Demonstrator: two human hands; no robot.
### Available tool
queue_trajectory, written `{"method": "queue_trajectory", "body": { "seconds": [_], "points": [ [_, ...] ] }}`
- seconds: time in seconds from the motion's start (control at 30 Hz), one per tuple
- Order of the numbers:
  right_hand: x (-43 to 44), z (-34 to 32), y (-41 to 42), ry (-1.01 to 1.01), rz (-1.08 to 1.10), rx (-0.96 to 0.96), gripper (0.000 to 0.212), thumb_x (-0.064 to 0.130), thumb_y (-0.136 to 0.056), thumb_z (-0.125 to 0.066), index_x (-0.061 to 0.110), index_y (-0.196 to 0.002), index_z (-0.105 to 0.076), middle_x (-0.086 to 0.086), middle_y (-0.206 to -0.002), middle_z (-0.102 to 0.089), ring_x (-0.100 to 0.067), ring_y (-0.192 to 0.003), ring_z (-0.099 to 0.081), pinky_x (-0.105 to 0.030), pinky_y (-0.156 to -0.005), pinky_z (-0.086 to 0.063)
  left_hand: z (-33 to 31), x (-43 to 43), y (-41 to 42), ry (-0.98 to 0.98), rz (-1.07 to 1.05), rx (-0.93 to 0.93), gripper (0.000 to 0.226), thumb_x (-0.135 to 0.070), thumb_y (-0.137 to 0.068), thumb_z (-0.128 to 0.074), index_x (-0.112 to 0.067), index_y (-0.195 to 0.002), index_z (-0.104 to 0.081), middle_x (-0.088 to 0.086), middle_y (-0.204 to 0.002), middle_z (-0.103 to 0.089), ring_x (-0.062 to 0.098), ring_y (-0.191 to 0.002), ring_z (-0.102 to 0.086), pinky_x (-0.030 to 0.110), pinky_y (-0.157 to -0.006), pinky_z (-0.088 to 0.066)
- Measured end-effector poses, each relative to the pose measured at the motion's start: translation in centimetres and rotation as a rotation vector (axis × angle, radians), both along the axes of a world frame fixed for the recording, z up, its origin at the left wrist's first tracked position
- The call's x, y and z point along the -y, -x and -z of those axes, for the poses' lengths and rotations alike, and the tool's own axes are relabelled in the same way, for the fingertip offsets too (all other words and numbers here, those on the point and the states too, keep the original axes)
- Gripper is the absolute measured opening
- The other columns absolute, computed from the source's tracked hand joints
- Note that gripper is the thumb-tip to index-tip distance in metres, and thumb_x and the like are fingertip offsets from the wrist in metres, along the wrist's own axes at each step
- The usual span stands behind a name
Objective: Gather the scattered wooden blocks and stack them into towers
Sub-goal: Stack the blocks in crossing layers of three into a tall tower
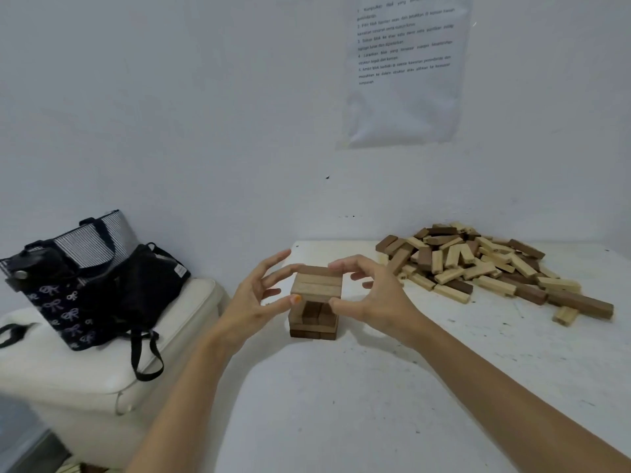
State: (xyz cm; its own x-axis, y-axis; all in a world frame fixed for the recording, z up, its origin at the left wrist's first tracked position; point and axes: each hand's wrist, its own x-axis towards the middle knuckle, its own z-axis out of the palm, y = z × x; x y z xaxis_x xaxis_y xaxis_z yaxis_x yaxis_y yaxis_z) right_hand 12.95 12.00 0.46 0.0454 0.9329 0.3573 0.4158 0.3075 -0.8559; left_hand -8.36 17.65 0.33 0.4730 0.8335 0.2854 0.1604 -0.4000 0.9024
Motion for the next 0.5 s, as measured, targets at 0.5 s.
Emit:
{"method": "queue_trajectory", "body": {
  "seconds": [0.5],
  "points": [
    [-0.3,2.2,1.0,0.123,0.023,-0.028,0.052,0.016,-0.071,-0.075,0.04,-0.114,-0.056,0.005,-0.126,-0.051,-0.003,-0.111,-0.043,-0.008,-0.073,-0.032,1.8,-0.7,0.7,0.138,0.039,-0.051,0.077,-0.035,-0.068,-0.078,-0.036,-0.138,-0.044,-0.013,-0.133,-0.058,0.016,-0.127,-0.05,0.048,-0.114,-0.03]
  ]
}}
